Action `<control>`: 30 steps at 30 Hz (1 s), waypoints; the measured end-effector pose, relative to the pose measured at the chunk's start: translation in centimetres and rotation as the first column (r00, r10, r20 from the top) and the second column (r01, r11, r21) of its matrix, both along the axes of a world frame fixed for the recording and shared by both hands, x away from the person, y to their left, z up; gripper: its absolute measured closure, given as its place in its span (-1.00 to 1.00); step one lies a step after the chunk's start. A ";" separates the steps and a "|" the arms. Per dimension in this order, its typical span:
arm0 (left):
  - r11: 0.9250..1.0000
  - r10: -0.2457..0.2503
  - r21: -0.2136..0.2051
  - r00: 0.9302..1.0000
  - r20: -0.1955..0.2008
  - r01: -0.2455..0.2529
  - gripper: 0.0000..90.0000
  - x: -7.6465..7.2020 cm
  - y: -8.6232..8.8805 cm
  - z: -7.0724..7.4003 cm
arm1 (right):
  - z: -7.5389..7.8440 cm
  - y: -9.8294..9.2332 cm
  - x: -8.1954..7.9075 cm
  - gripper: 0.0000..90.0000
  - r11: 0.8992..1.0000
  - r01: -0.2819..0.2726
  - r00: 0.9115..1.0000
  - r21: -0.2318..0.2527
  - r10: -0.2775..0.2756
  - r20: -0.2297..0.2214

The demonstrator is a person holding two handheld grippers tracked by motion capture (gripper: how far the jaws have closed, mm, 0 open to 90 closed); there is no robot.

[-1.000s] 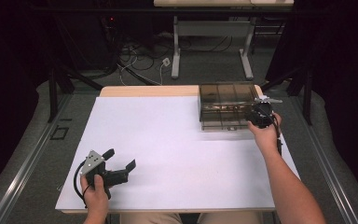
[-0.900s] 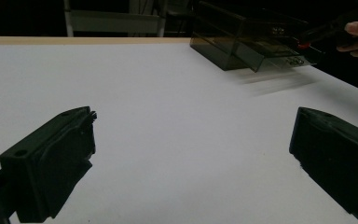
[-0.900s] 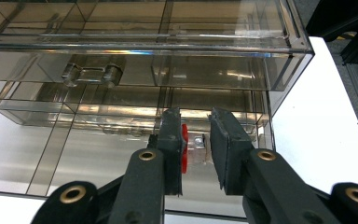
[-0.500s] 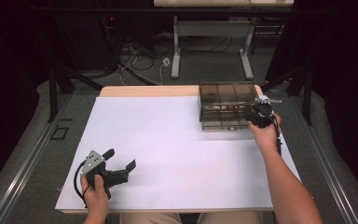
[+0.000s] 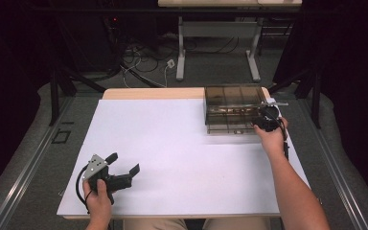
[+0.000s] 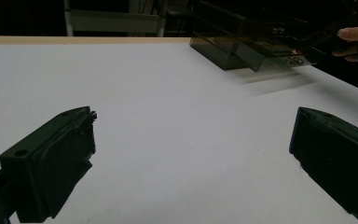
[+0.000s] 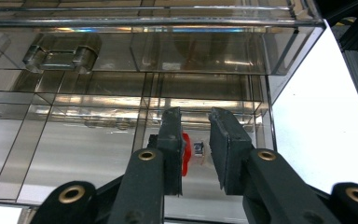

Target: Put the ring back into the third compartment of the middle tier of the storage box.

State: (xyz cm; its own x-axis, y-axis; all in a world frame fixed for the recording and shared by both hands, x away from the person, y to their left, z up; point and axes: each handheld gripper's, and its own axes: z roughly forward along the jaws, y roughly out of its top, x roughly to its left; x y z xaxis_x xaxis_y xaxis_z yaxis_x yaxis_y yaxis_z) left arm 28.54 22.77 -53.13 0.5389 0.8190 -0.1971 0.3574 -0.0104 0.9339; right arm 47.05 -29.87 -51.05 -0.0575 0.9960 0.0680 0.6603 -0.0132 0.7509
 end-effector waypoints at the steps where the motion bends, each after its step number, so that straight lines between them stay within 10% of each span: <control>1: 1.000 0.001 -0.002 1.000 0.000 -0.001 -0.99 0.0 0.0 0.0 | 0.0 0.0 0.0 0.61 1.000 0.003 1.000 0.004 -0.003 0.003; 30: 1.000 0.003 0.003 1.000 -0.019 -0.003 -0.99 0.2 -0.2 -0.2 | 0.7 -0.4 -0.5 -0.05 0.999 -0.026 0.999 0.039 0.024 0.039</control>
